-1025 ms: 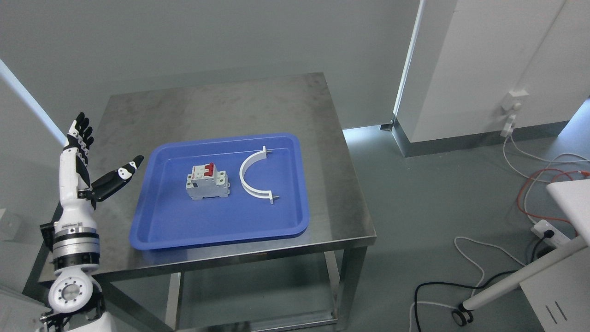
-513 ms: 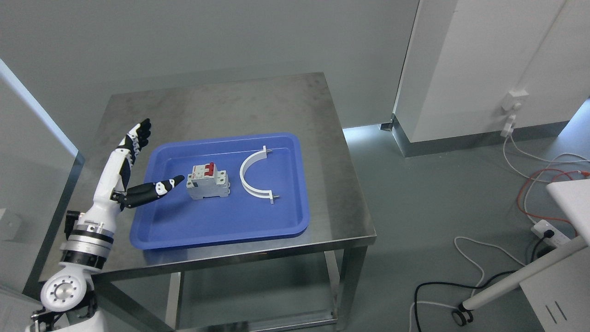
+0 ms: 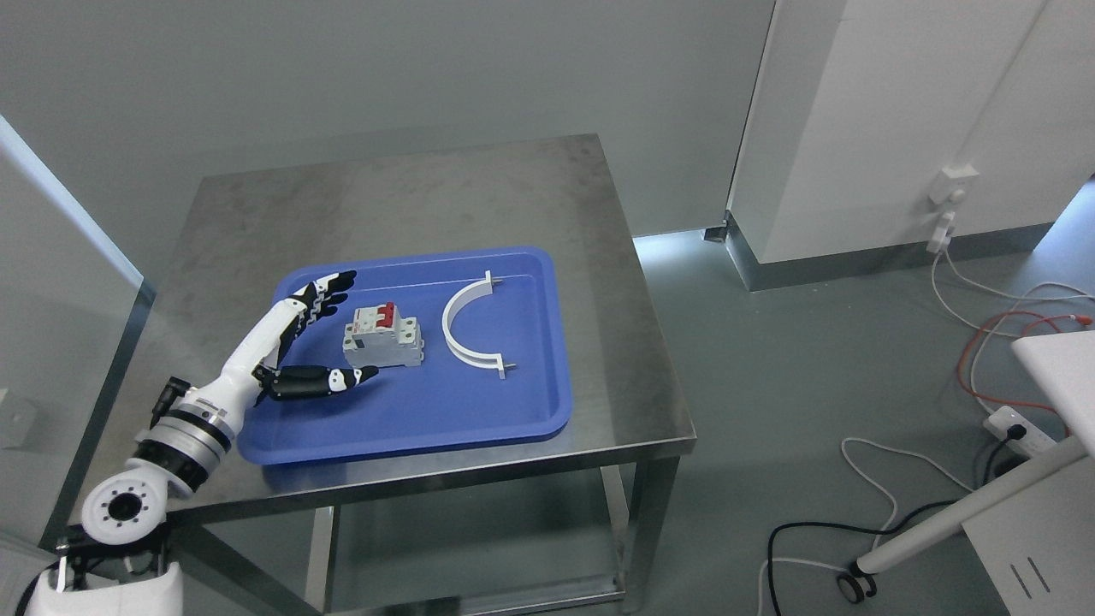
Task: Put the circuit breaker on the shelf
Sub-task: 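Close the left hand on the circuit breaker and lift it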
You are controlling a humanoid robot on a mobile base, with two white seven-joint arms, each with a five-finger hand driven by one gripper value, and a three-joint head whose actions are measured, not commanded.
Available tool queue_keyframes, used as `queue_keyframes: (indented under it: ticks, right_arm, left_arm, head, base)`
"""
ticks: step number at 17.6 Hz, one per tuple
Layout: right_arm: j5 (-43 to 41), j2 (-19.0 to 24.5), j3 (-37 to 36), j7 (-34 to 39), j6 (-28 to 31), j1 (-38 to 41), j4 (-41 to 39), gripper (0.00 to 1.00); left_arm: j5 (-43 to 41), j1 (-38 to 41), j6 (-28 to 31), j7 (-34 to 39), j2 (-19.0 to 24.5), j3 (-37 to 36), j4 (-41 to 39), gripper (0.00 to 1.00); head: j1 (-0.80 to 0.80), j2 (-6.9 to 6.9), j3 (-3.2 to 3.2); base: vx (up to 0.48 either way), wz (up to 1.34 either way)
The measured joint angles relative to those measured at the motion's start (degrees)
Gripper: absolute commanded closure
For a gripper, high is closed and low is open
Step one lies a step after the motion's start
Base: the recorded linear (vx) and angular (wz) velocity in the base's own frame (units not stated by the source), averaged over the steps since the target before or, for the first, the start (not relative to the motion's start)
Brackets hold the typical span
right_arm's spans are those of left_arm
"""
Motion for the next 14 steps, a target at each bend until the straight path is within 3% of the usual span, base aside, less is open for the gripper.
queue_keyframes:
  ticks: [3, 10, 14]
  right_arm:
    - [0.0, 0.0, 0.0, 0.2, 0.0, 0.0, 0.0, 0.0]
    - [0.0, 0.0, 0.0, 0.05, 0.0, -0.01, 0.0, 0.0]
    - [0.0, 0.0, 0.0, 0.01, 0.0, -0.01, 0.0, 0.0]
  left_arm:
    - [-1.89, -0.37, 0.43, -0.09, 1.16, -1.54, 0.25, 0.34]
    - [-3.69, -0.89, -0.85, -0.09, 2.46, -3.45, 1.17, 0.8]
    - [-3.99, -0.94, -4.41, -0.12, 2.29, -3.63, 1.77, 0.9]
  head:
    - [0.0, 0.0, 0.0]
    - [0.0, 0.0, 0.0]
    - [0.0, 0.0, 0.0]
  base:
    - [0.0, 0.0]
    - [0.0, 0.01]
    - [-0.001, -0.01]
